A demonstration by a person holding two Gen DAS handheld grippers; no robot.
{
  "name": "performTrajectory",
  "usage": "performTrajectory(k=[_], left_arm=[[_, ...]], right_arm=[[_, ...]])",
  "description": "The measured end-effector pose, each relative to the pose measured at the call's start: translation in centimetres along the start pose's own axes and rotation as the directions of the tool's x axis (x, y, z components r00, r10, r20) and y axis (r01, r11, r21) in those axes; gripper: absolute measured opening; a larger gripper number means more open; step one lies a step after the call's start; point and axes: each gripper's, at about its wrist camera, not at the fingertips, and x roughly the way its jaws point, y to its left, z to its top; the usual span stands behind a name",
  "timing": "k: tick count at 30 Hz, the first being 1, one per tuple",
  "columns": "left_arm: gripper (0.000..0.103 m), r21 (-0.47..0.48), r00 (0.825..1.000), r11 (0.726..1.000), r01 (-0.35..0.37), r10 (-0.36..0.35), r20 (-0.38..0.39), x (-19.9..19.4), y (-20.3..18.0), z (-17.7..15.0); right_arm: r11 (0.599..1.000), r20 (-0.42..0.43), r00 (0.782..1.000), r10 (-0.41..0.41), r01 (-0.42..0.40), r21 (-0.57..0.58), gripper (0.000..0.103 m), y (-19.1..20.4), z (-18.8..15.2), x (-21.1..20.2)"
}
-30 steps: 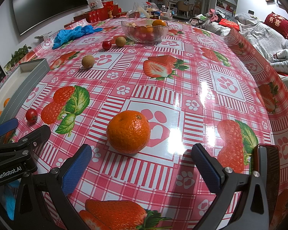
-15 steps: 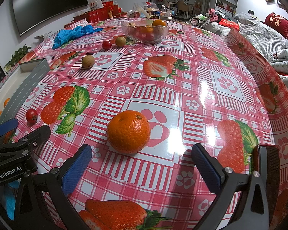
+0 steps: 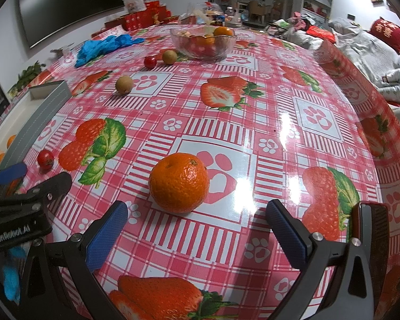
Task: Organize fruits
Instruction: 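Grasp a red tomato with the left gripper while the right grasps an orange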
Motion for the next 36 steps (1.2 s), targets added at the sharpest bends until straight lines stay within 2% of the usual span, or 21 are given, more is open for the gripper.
performTrajectory(k=[3,9,10,12,14,17,19,20,21,22,23,29,36], left_arm=[[0.103,0.012,1.0,1.0,-0.013,0.013,-0.009,0.1,-0.2,0.4],[0.103,0.047,0.999,0.998,-0.036,0.036,0.001,0.1,-0.9,0.9],[0.102,0.047,0.999,0.998,-0.035,0.035,0.001,0.2,-1.0,1.0],[0.092,0.04,1.0,0.999,-0.018,0.018,-0.002,0.1,-0.9,1.1],[0.09,0.029,1.0,1.0,-0.011,0.012,-0.011,0.1,-0.7,1.3],[0.076,0.017,1.0,1.0,0.019,-0.018,-0.012,0.0,-0.4,1.4],[0.067,0.021,1.0,0.999,0.024,-0.024,-0.011,0.0,-0.4,1.5],[0.055,0.028,1.0,0.999,0.03,-0.03,-0.007,-0.2,-0.4,1.6],[0.044,0.034,0.999,0.999,0.04,-0.04,-0.008,-0.2,-0.4,1.7],[0.039,0.037,0.999,0.998,0.05,-0.05,-0.012,-0.3,-0.3,1.7],[0.036,0.038,0.998,0.997,0.06,-0.06,-0.016,-0.4,-0.3,1.8],[0.036,0.008,0.992,0.992,0.125,-0.125,-0.005,-1.7,0.7,1.6],[0.036,0.018,0.988,0.989,0.15,-0.15,0.036,-4.1,1.5,1.9]], right_arm=[[0.999,-0.015,0.999,0.039,-0.039,-0.007,0.103,-0.5,0.1,-0.2],[0.992,-0.045,0.995,0.093,-0.089,0.089,0.103,-2.1,1.1,-0.1],[0.993,-0.052,0.995,0.09,-0.085,0.087,0.103,-2.0,1.4,0.0],[0.994,-0.059,0.995,0.086,-0.081,0.075,0.102,-1.6,1.6,0.3],[0.995,-0.058,0.995,0.085,-0.082,0.054,0.099,-1.0,1.9,0.3],[0.997,-0.049,0.996,0.079,-0.078,0.027,0.086,-0.2,2.1,0.2],[0.998,-0.043,0.997,0.068,-0.068,0.006,0.067,0.2,2.3,0.1],[0.998,-0.039,0.997,0.068,-0.068,-0.001,0.062,0.4,2.4,0.0],[0.997,-0.036,0.997,0.072,-0.072,-0.005,0.049,0.4,2.5,-0.1],[0.997,-0.033,0.996,0.082,-0.082,-0.005,0.043,0.4,2.6,-0.2],[0.996,-0.033,0.995,0.093,-0.093,0.002,0.043,0.2,2.7,-0.2],[0.985,-0.048,0.985,0.168,-0.166,0.052,0.043,-0.4,2.8,-0.7],[0.982,-0.04,0.982,0.184,-0.182,0.045,0.043,0.5,3.3,-1.8]])
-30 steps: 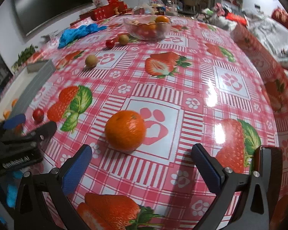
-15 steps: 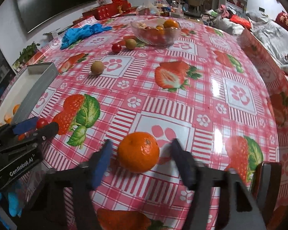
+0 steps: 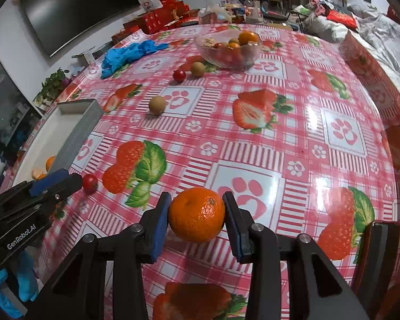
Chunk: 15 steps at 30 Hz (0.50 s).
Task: Organize fruits
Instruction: 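Grasp a red tomato with the left gripper while the right grasps an orange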
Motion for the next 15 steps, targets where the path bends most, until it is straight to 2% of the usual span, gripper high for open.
performTrajectory(k=[6,7,8,9,11,15], left_arm=[[0.038,-0.001,1.0,1.0,-0.02,0.02,-0.019,1.0,0.5,-0.6],[0.042,0.007,1.0,1.0,-0.02,0.02,-0.024,1.3,0.4,-0.7],[0.056,0.017,0.999,0.999,-0.03,0.03,-0.021,1.5,0.2,-0.6],[0.06,0.026,0.999,0.999,-0.047,0.048,-0.007,1.6,0.0,-0.6],[0.06,0.041,0.998,0.997,-0.058,0.058,0.005,1.8,-0.4,-0.5],[0.06,0.033,0.997,0.997,-0.066,0.067,-0.033,3.3,-0.4,-0.2]], right_arm=[[1.0,0.003,1.0,0.0,0.0,-0.009,0.043,0.6,-0.1,-0.2],[1.0,0.004,1.0,0.0,0.001,-0.008,0.043,0.6,-0.1,-0.3],[1.0,0.004,1.0,0.0,0.0,-0.005,0.043,0.6,-0.1,-0.4],[1.0,0.005,1.0,0.001,-0.001,-0.001,0.043,0.5,-0.1,-0.5],[1.0,0.008,1.0,0.004,-0.004,0.006,0.043,0.2,-0.2,-0.8],[1.0,0.014,1.0,0.006,-0.006,0.014,0.043,-0.4,-0.3,-1.3]])
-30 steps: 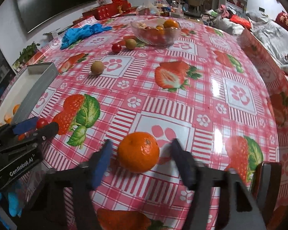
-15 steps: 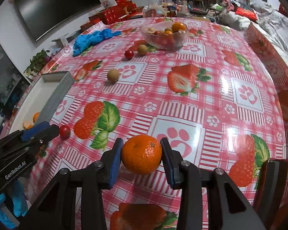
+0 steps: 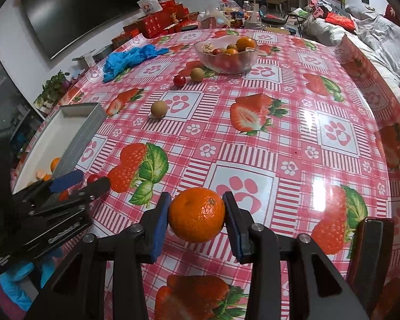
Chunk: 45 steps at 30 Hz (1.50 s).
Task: Organize fruits
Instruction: 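Grasp a red tomato with the left gripper while the right grasps an orange, then carry the tomato and the orange over the white tray with both grippers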
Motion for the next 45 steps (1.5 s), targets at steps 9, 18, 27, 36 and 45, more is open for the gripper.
performTrajectory(k=[9,18,27,36,45], left_arm=[[0.029,0.003,0.998,0.998,0.059,-0.059,-0.01,0.0,-0.1,0.0],[0.029,-0.022,0.992,0.996,0.086,-0.083,0.091,-5.2,1.9,0.9],[0.029,-0.064,0.986,0.998,0.022,-0.011,0.166,-9.5,7.3,1.6],[0.029,-0.132,0.975,0.989,-0.066,0.093,0.203,-13.3,14.1,2.3],[0.029,-0.202,0.973,0.973,-0.111,0.148,0.179,-12.0,18.1,1.2]], right_arm=[[1.0,0.006,1.0,0.009,-0.009,0.0,0.043,0.1,0.3,-0.4],[0.998,0.023,0.999,0.035,-0.034,-0.044,0.043,2.5,1.3,-1.3],[0.987,0.023,0.994,0.104,-0.1,-0.124,0.043,7.7,3.1,-1.7],[0.953,0.018,0.982,0.189,-0.179,-0.245,0.043,15.3,5.8,-2.1],[0.909,-0.042,0.973,0.229,-0.229,-0.349,0.043,22.4,6.5,-0.1]])
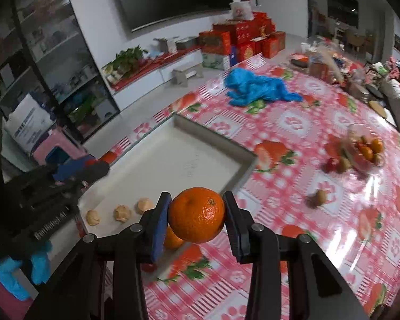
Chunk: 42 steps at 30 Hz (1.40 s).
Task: Organize fruits
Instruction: 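Carry the tomato and the orange over the white tray with both grippers, then open the left gripper to drop the tomato while the right releases the orange into the tray, then withdraw both grippers from the tray toward the tablecloth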
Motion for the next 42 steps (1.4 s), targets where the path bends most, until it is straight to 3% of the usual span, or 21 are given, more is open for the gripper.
performTrajectory(k=[10,21,23,26,27,28,29,30,32,35,38,39,42], left_arm=[[0.029,-0.007,0.995,0.999,-0.048,0.047,-0.083,4.1,1.5,-3.2],[0.029,-0.026,0.991,0.998,-0.058,0.055,-0.122,5.8,2.3,-4.3],[0.029,-0.024,0.991,0.998,-0.066,0.063,-0.121,5.8,2.2,-4.5],[0.03,-0.029,0.989,0.997,-0.069,0.065,-0.134,6.0,2.3,-4.5],[0.037,-0.031,0.988,0.997,-0.072,0.067,-0.139,6.1,2.3,-4.5],[0.051,-0.033,0.987,0.997,-0.076,0.071,-0.144,6.2,2.4,-4.6],[0.085,-0.043,0.987,0.994,-0.096,0.089,-0.136,6.0,2.5,-4.6],[0.097,-0.058,0.989,0.992,-0.113,0.106,-0.107,5.5,2.7,-4.6],[0.097,-0.067,0.992,0.992,-0.11,0.105,-0.071,4.6,2.7,-4.4],[0.097,-0.052,0.992,0.994,-0.1,0.095,-0.083,4.3,2.2,-3.8],[0.097,-0.033,0.993,0.995,-0.092,0.09,-0.077,3.7,1.7,-3.4],[0.097,-0.026,0.994,0.996,-0.084,0.082,-0.077,3.3,1.5,-3.1],[0.097,-0.012,0.995,0.999,-0.041,0.04,-0.095,2.5,0.8,-2.5]], right_arm=[[0.999,-0.13,0.991,0.031,-0.032,-0.005,0.043,2.0,-0.7,6.7],[0.999,-0.176,0.984,0.036,-0.04,-0.022,0.043,2.8,-0.4,9.1],[0.999,-0.179,0.983,0.039,-0.044,-0.026,0.046,3.0,-0.3,9.1],[0.999,-0.167,0.986,0.027,-0.033,-0.033,0.066,3.0,-0.3,8.9],[0.999,-0.162,0.986,0.025,-0.031,-0.033,0.071,3.1,-0.3,8.7],[0.999,-0.157,0.987,0.026,-0.032,-0.032,0.073,3.0,-0.3,8.5],[0.999,-0.153,0.988,0.026,-0.031,-0.03,0.074,3.0,-0.2,8.2],[0.999,-0.149,0.989,0.025,-0.029,-0.029,0.077,2.9,-0.2,8.0],[0.999,-0.137,0.99,0.027,-0.03,-0.02,0.081,2.7,0.0,7.5],[1.0,-0.14,0.99,0.019,-0.021,-0.008,0.083,2.3,0.2,7.1],[1.0,-0.143,0.989,0.023,-0.02,0.019,0.094,1.7,0.2,6.5],[0.999,-0.143,0.989,0.024,-0.019,0.035,0.103,1.3,0.2,6.3],[0.995,-0.112,0.993,0.042,-0.032,0.098,0.103,-0.4,0.1,4.9]])
